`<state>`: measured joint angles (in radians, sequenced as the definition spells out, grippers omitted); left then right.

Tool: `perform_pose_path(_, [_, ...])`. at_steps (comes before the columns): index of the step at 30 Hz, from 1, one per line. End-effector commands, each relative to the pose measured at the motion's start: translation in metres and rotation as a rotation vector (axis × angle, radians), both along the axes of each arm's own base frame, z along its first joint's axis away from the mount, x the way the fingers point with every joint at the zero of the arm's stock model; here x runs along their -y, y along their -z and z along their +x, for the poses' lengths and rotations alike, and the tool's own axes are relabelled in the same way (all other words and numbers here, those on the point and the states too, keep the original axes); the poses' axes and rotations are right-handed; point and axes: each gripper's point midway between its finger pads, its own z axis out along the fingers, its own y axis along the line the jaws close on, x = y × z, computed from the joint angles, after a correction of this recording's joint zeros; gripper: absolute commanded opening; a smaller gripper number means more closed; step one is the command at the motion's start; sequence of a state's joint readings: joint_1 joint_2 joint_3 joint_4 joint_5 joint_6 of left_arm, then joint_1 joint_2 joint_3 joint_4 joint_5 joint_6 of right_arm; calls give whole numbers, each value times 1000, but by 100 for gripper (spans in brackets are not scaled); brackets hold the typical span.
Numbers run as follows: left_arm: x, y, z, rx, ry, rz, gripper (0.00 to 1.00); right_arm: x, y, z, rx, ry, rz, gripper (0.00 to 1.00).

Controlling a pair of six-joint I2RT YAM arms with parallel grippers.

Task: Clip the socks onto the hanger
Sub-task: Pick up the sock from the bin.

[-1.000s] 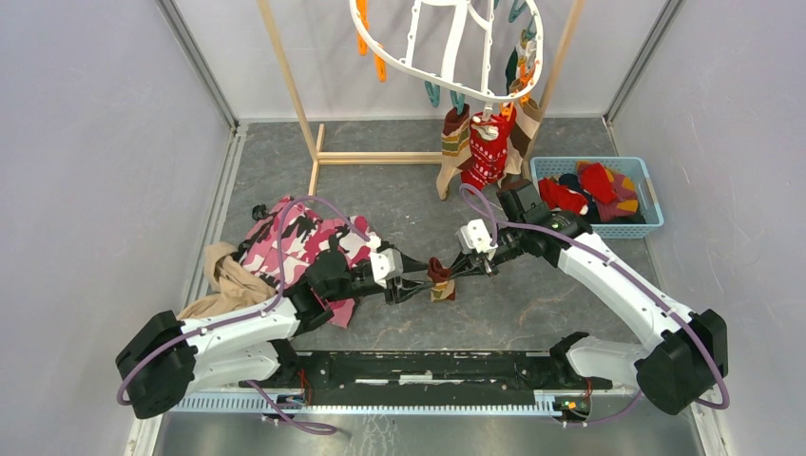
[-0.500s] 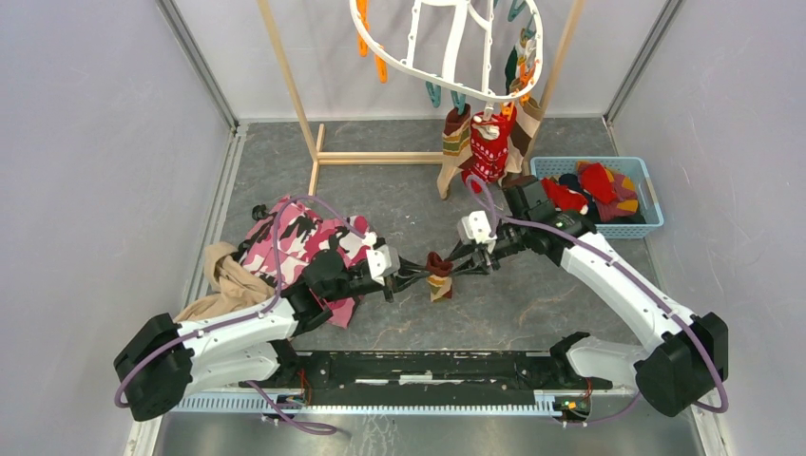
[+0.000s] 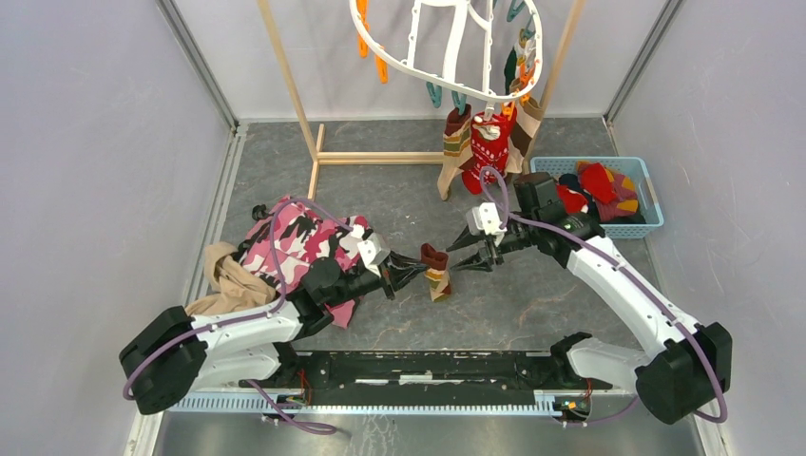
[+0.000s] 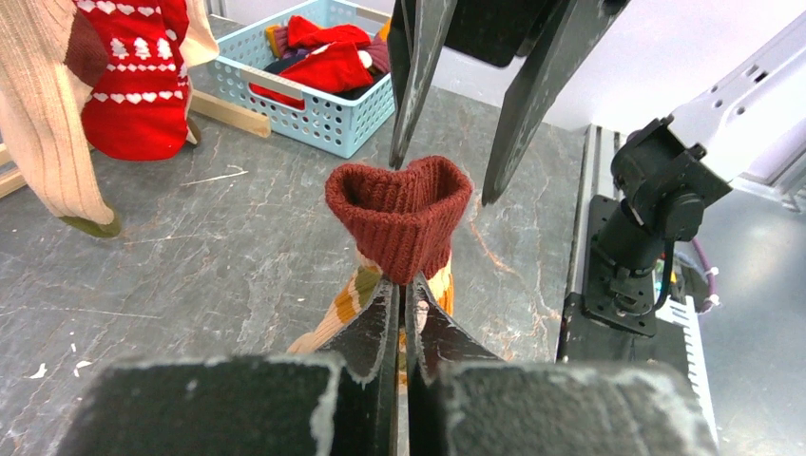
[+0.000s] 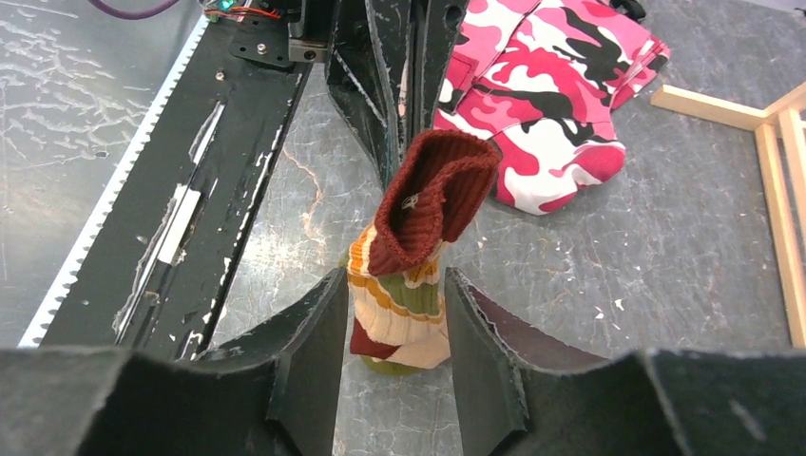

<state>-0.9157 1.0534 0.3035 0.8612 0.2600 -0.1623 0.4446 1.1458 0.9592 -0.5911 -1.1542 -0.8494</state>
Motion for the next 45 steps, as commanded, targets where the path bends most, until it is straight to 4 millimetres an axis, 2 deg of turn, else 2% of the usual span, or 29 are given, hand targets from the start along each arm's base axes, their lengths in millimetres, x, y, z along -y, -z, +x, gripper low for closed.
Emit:
perform_pose_path(1, [3,-31,5,8,-15,-118,2,-7,2,-6,-21,-35,26,48])
perform_pose_path(12, [3,-33,12,-49,-47,-179,2,-18,8,-14,-42,-71,35,42])
perform_pose_path(18, [4,-37,13,-88,-50,-218,2,-19,11,-1,-34,8,25,45])
perform_pose_path(24, [4,-39,14,-124,-55,-251,2,-20,9,3,-53,40,37,45])
perform_pose_path(32, [6,-36,15,-140,-54,-251,2,-22,5,3,-70,40,50,20])
perform_pose_path(35, [8,-36,15,-141,-46,-248,2,-23,3,1,-77,28,56,6])
perform_pose_path(37, [8,-36,13,-133,-41,-245,3,-23,2,0,-76,26,56,0])
perform_pose_path(38, [7,-36,13,-123,-41,-242,6,-22,2,0,-75,26,54,0])
perform_pose_path(42, [-7,-37,14,-72,-76,-221,35,-12,-2,5,-13,22,29,0])
perform_pose_path(45, [-28,-43,18,-35,-129,-217,59,-1,-6,13,60,62,-1,0])
